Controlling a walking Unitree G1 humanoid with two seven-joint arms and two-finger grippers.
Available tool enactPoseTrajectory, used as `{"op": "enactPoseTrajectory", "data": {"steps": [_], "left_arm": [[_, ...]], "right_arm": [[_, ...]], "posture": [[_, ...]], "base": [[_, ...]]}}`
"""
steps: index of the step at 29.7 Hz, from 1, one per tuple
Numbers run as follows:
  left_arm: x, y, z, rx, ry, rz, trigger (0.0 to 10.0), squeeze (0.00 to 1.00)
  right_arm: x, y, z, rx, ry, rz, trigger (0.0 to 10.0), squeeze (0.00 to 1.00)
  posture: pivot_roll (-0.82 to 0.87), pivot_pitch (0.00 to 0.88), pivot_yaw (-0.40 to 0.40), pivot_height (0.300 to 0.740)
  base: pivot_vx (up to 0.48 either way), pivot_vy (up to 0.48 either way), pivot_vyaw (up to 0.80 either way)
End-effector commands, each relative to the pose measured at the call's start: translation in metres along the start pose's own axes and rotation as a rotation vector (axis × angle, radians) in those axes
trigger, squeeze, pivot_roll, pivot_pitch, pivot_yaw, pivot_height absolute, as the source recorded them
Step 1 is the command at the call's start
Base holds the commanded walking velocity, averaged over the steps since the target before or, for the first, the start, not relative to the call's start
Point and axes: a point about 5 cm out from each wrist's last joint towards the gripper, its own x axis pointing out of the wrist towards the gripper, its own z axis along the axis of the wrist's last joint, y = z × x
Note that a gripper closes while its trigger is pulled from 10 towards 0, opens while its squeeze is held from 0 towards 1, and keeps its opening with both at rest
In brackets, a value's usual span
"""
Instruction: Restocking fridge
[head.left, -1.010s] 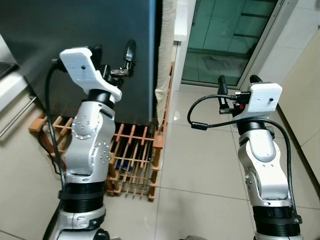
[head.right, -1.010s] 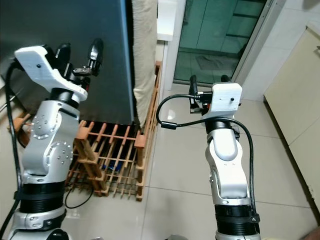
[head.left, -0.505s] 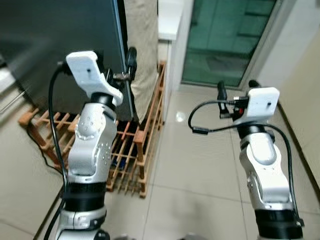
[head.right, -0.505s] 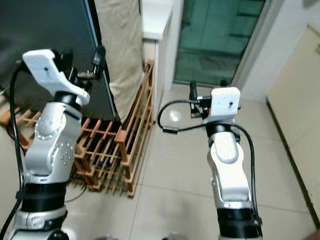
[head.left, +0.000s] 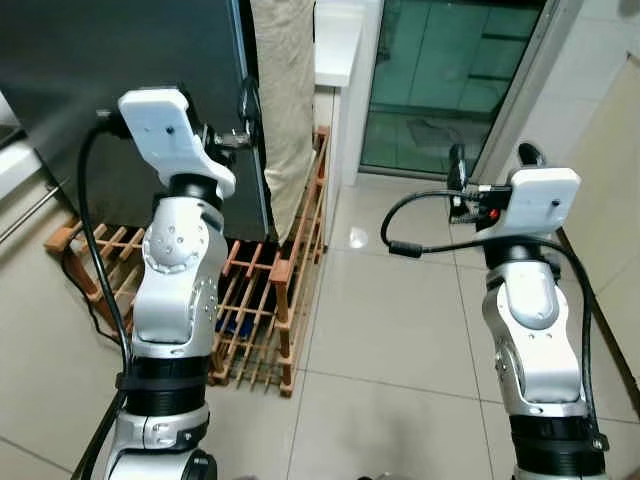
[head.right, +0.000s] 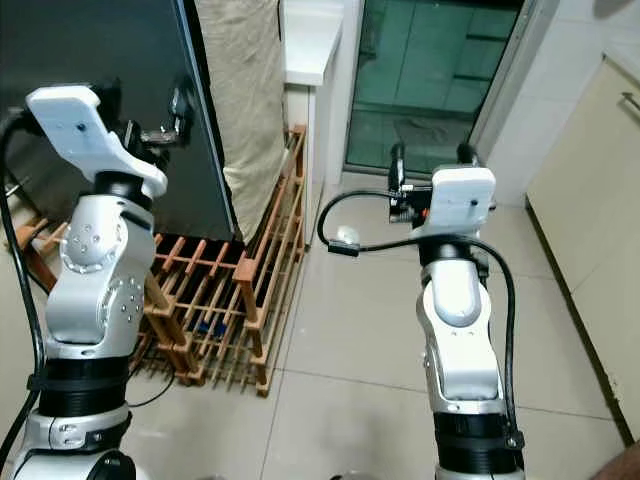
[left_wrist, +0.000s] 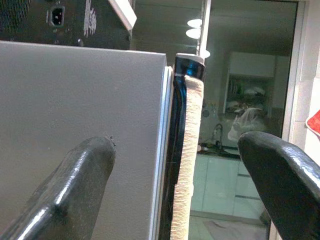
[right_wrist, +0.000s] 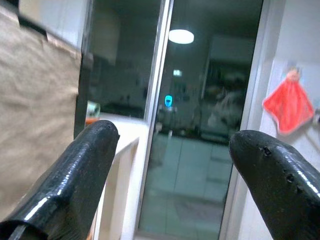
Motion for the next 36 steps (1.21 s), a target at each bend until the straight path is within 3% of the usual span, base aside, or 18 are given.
{"op": "enactPoseTrajectory", "data": {"steps": [1, 9, 14, 20, 27, 31, 36], "left_arm": [[0.001, -0.001, 0.004, -0.011, -0.016, 0.006, 10.0, 0.0], [0.0, -0.005, 0.001, 0.048, -0.014, -0.03, 10.0, 0.0], [-0.001, -0.008, -0.002, 0.042, -0.004, -0.053, 10.0, 0.0], [-0.002, -0.009, -0.006, 0.049, 0.019, -0.053, 10.0, 0.0], [0.003, 0.001, -0.021, -0.009, 0.11, 0.034, 10.0, 0.0], [0.01, -0.006, -0.035, -0.021, 0.197, 0.025, 10.0, 0.0], [0.011, -0.012, -0.041, -0.072, 0.236, -0.022, 10.0, 0.0]], "right_arm": [[0.002, -0.002, 0.005, -0.023, -0.03, 0.002, 10.0, 0.0], [0.0, 0.001, 0.001, -0.037, -0.02, 0.022, 10.0, 0.0], [-0.002, 0.001, -0.001, -0.041, -0.012, 0.027, 10.0, 0.0], [-0.003, 0.001, -0.002, -0.046, -0.006, 0.028, 10.0, 0.0], [-0.004, 0.0, -0.004, -0.051, 0.001, 0.027, 10.0, 0.0], [-0.005, 0.001, -0.005, -0.049, 0.004, 0.026, 10.0, 0.0], [-0.006, 0.001, -0.007, -0.041, 0.017, 0.022, 10.0, 0.0]], "posture": [[-0.1, 0.0, 0.001, 0.74], [-0.11, 0.0, 0.002, 0.74], [-0.11, 0.0, 0.002, 0.74], [-0.11, 0.0, 0.006, 0.74], [-0.12, 0.0, 0.012, 0.74], [-0.13, 0.0, 0.014, 0.74], [-0.14, 0.0, 0.025, 0.74]], "base": [[0.345, 0.319, 0.0], [0.394, 0.178, 0.0], [0.48, 0.0, 0.0], [0.0, 0.0, 0.0], [0.0, 0.0, 0.0], [0.0, 0.0, 0.0], [0.0, 0.0, 0.0]]}}
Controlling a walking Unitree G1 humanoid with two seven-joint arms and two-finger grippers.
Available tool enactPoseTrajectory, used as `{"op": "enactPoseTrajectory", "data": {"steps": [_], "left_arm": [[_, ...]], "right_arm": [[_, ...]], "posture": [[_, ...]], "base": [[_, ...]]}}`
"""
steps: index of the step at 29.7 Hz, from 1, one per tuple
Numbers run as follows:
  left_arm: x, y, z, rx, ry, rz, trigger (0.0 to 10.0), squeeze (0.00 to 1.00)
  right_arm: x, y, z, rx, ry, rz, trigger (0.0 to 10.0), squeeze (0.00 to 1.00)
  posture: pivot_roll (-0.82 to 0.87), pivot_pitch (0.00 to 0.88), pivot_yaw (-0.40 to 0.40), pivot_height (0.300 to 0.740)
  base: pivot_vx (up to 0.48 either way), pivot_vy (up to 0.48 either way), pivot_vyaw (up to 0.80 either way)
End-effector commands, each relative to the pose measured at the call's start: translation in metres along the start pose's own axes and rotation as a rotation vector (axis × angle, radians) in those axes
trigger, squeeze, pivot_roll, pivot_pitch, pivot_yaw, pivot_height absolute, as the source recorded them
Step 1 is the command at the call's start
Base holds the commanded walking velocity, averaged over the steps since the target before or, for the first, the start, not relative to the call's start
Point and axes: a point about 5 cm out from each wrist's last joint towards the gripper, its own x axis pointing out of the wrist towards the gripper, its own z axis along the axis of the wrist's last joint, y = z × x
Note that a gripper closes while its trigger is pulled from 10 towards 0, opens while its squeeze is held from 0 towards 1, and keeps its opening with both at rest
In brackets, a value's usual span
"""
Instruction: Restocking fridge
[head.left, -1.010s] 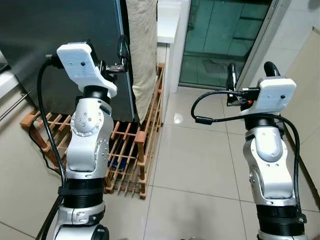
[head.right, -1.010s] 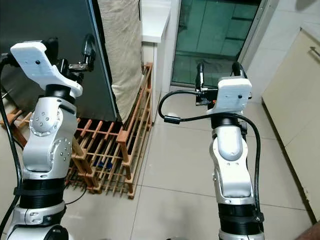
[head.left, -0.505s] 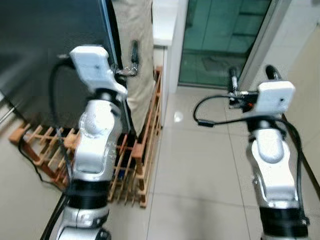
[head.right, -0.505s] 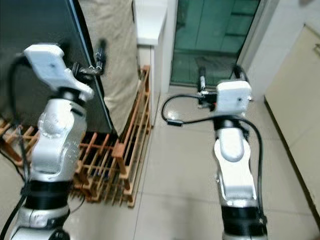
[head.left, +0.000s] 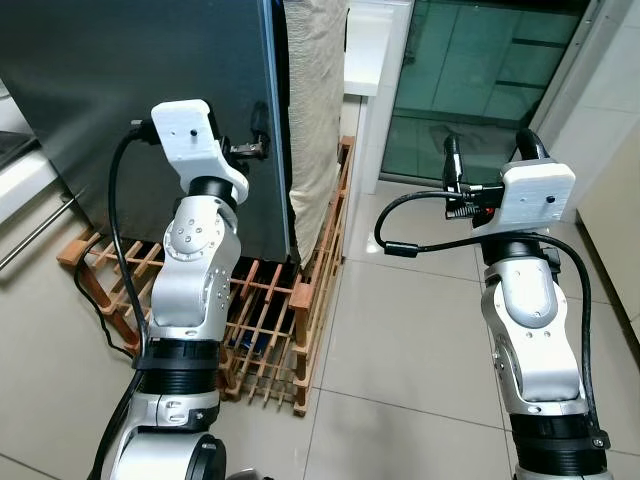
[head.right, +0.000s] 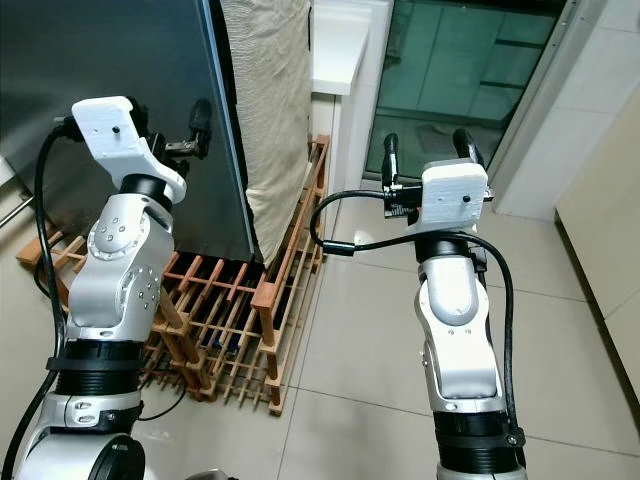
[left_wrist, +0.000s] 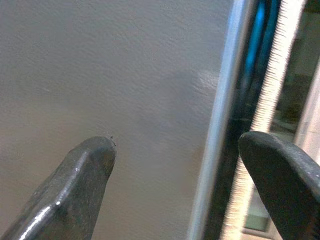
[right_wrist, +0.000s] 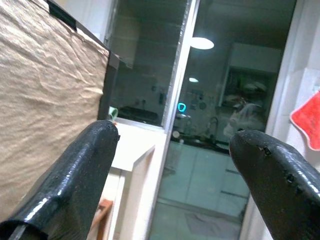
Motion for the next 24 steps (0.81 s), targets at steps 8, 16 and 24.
{"op": "enactPoseTrajectory", "data": {"steps": [8, 16, 24], "left_arm": [[0.011, -0.017, -0.038, 0.045, 0.177, -0.049, 10.0, 0.0], [0.019, -0.029, -0.043, 0.035, 0.189, -0.054, 10.0, 0.0], [0.026, -0.034, -0.044, 0.012, 0.187, -0.056, 10.0, 0.0]], "right_arm": [[-0.006, 0.004, -0.024, 0.117, 0.156, 0.004, 10.0, 0.0], [-0.009, 0.003, -0.025, 0.111, 0.169, 0.004, 10.0, 0.0], [-0.012, 0.002, -0.026, 0.097, 0.179, 0.004, 10.0, 0.0]], "posture": [[-0.15, 0.0, 0.031, 0.74], [-0.17, 0.0, 0.034, 0.74], [-0.19, 0.0, 0.039, 0.74]], "base": [[0.0, 0.0, 0.0], [0.0, 0.0, 0.0], [0.0, 0.0, 0.0]]}}
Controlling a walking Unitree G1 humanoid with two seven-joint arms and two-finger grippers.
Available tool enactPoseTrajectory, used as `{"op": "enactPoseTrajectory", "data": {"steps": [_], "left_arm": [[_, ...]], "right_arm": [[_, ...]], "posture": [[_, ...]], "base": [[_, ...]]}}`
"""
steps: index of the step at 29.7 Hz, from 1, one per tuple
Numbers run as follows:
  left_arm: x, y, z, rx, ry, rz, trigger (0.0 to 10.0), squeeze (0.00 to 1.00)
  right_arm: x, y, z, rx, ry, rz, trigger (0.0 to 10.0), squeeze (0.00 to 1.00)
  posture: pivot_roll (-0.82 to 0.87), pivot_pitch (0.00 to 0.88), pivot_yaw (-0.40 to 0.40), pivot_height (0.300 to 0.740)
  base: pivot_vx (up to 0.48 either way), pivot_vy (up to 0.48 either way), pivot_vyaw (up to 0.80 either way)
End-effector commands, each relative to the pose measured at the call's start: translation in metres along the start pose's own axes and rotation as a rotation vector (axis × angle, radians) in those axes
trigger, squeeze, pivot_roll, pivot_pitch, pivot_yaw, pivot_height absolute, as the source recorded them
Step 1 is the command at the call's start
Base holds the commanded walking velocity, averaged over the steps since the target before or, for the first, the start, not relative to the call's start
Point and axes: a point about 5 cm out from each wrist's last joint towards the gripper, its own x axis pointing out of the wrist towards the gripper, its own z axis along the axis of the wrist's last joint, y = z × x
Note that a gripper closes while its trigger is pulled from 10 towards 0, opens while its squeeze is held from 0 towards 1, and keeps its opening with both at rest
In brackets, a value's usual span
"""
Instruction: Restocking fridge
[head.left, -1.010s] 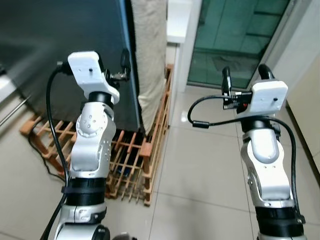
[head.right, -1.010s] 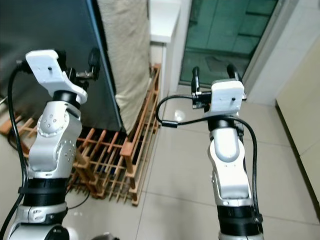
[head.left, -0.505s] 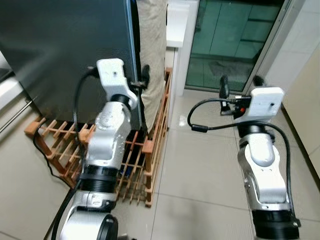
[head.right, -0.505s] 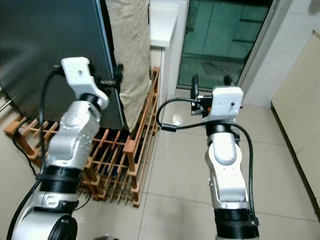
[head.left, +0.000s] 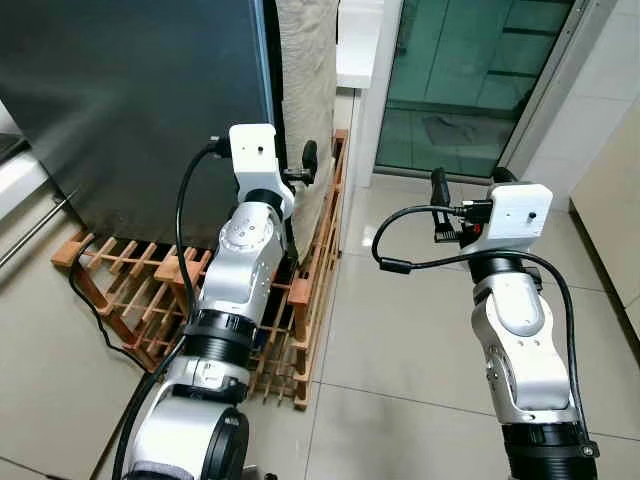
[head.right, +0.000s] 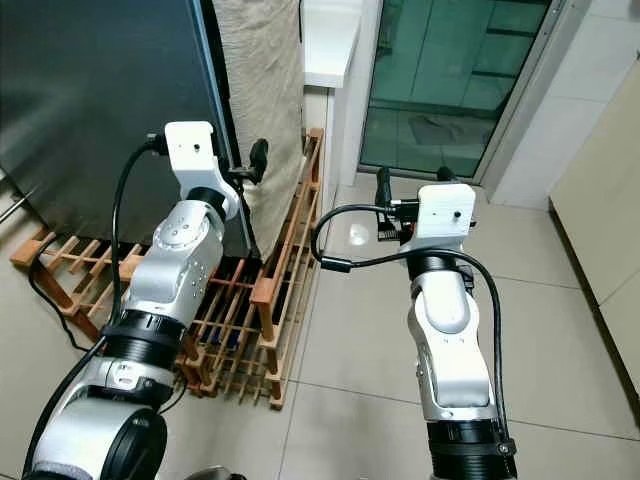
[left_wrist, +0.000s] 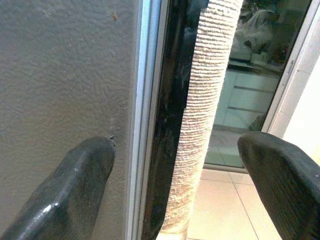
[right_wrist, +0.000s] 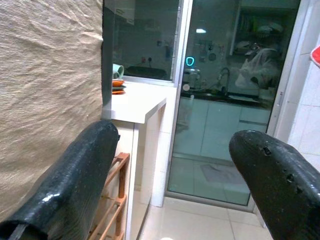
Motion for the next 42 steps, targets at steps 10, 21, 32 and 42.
{"op": "enactPoseTrajectory", "data": {"steps": [10, 21, 32, 42], "left_arm": [[-0.008, 0.001, 0.004, 0.008, 0.013, -0.032, 10.0, 0.0], [-0.014, -0.006, 0.013, -0.029, 0.005, -0.065, 10.0, 0.0], [-0.033, 0.013, 0.017, -0.077, -0.032, -0.076, 10.0, 0.0], [-0.041, 0.007, 0.022, -0.096, -0.04, -0.124, 10.0, 0.0]], "right_arm": [[-0.008, -0.007, -0.001, -0.024, 0.017, -0.023, 10.0, 0.0], [-0.009, -0.007, -0.003, -0.028, 0.028, -0.026, 10.0, 0.0], [-0.011, -0.006, -0.007, -0.035, 0.038, -0.02, 10.0, 0.0], [-0.01, -0.005, -0.009, -0.033, 0.045, -0.009, 10.0, 0.0]], "posture": [[-0.19, 0.0, 0.047, 0.74], [-0.19, 0.0, 0.047, 0.74], [-0.17, 0.0, 0.041, 0.74], [-0.16, 0.0, 0.033, 0.74]], "base": [[0.0, 0.0, 0.0], [0.0, 0.0, 0.0], [0.0, 0.0, 0.0], [0.0, 0.0, 0.0]]}}
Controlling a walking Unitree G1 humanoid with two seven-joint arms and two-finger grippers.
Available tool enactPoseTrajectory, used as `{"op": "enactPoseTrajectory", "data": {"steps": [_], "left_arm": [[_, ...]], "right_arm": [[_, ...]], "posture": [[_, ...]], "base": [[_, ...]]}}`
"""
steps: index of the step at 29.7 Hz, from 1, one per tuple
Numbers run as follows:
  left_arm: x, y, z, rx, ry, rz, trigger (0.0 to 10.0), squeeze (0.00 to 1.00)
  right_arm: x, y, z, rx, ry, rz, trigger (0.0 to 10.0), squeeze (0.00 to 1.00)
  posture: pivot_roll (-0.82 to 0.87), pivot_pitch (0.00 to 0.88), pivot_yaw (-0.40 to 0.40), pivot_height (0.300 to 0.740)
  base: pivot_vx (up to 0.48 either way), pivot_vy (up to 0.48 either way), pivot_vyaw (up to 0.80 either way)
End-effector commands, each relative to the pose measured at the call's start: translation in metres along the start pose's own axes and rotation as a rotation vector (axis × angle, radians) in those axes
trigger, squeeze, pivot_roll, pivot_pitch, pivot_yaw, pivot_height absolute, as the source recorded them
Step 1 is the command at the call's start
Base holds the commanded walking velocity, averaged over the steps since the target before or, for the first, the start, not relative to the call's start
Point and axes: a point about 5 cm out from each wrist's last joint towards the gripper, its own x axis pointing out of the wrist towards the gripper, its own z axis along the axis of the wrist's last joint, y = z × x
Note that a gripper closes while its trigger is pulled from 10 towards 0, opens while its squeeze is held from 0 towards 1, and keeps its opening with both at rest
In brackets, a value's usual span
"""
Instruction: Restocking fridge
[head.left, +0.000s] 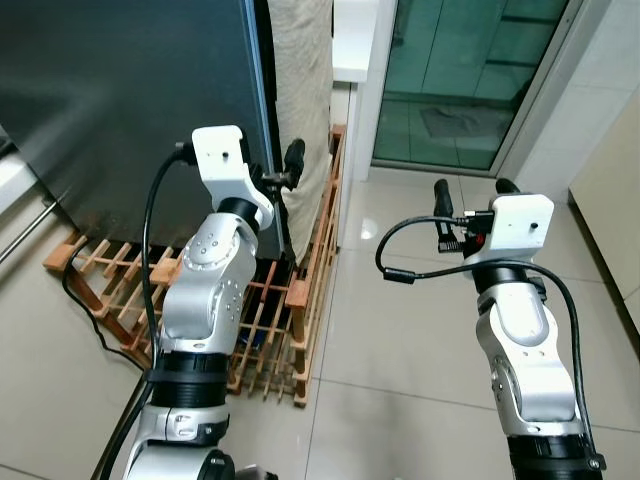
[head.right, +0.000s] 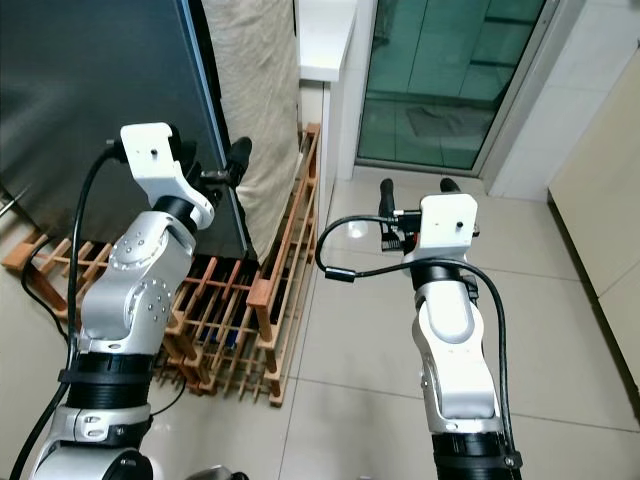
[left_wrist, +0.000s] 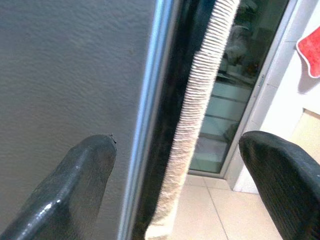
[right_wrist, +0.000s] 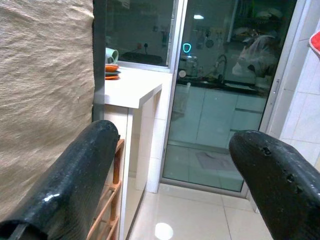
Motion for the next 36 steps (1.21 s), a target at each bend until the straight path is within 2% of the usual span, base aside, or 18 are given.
{"op": "enactPoseTrajectory", "data": {"steps": [1, 8, 13, 18, 36], "left_arm": [[-0.002, -0.005, 0.001, -0.013, 0.003, -0.038, 10.0, 0.0], [-0.004, -0.012, -0.004, -0.023, 0.036, -0.094, 10.0, 0.0], [-0.003, -0.014, -0.008, -0.022, 0.046, -0.094, 10.0, 0.0], [0.004, -0.016, -0.017, -0.005, 0.062, -0.079, 10.0, 0.0], [0.021, -0.019, -0.023, -0.005, 0.059, -0.024, 10.0, 0.0]], "right_arm": [[-0.001, -0.001, -0.004, -0.012, 0.014, -0.005, 10.0, 0.0], [-0.001, -0.002, -0.005, -0.018, 0.017, -0.003, 10.0, 0.0], [-0.001, -0.002, -0.005, -0.02, 0.017, -0.003, 10.0, 0.0], [0.0, -0.002, -0.006, -0.022, 0.015, -0.001, 10.0, 0.0], [-0.003, -0.005, -0.006, -0.033, 0.013, -0.015, 10.0, 0.0]], "posture": [[-0.16, 0.0, 0.033, 0.74], [-0.16, 0.0, 0.033, 0.74], [-0.16, 0.0, 0.033, 0.74], [-0.16, 0.0, 0.033, 0.74], [-0.19, 0.0, 0.042, 0.74]], "base": [[0.0, 0.0, 0.0], [0.0, 0.0, 0.0], [0.0, 0.0, 0.0], [0.0, 0.0, 0.0], [0.0, 0.0, 0.0]]}}
